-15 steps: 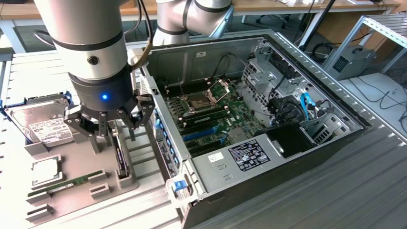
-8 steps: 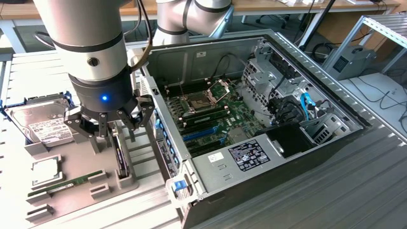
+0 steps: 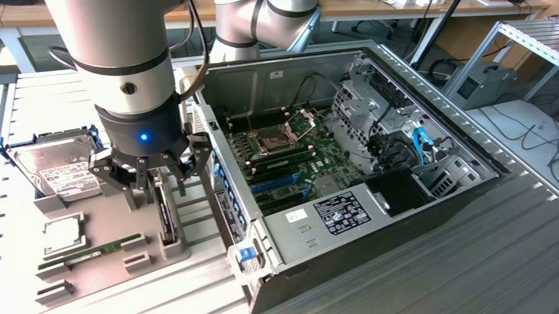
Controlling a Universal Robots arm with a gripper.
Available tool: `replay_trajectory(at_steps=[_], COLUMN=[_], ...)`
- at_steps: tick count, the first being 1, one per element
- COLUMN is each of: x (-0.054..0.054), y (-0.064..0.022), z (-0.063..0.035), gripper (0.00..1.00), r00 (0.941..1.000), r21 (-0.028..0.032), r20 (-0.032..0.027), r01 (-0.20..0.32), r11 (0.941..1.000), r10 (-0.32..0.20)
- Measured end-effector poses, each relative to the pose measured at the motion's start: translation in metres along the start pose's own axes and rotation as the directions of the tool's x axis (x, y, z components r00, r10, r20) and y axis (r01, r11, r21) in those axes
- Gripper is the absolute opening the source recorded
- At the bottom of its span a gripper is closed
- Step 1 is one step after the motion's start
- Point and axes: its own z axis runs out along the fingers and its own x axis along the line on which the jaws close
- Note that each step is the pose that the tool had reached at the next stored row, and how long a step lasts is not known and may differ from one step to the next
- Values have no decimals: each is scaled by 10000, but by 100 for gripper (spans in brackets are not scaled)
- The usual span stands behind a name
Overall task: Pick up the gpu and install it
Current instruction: 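Pick up the gpu and move the gpu toward the slot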
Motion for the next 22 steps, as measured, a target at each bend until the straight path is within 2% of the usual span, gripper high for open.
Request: replay_trajectory(at_steps=[22], x=[3], y=[1], z=[53], gripper=[48], r00=[10000], r21=[2], r20=[0], r01=[-1], r11=[10000], r10=[1])
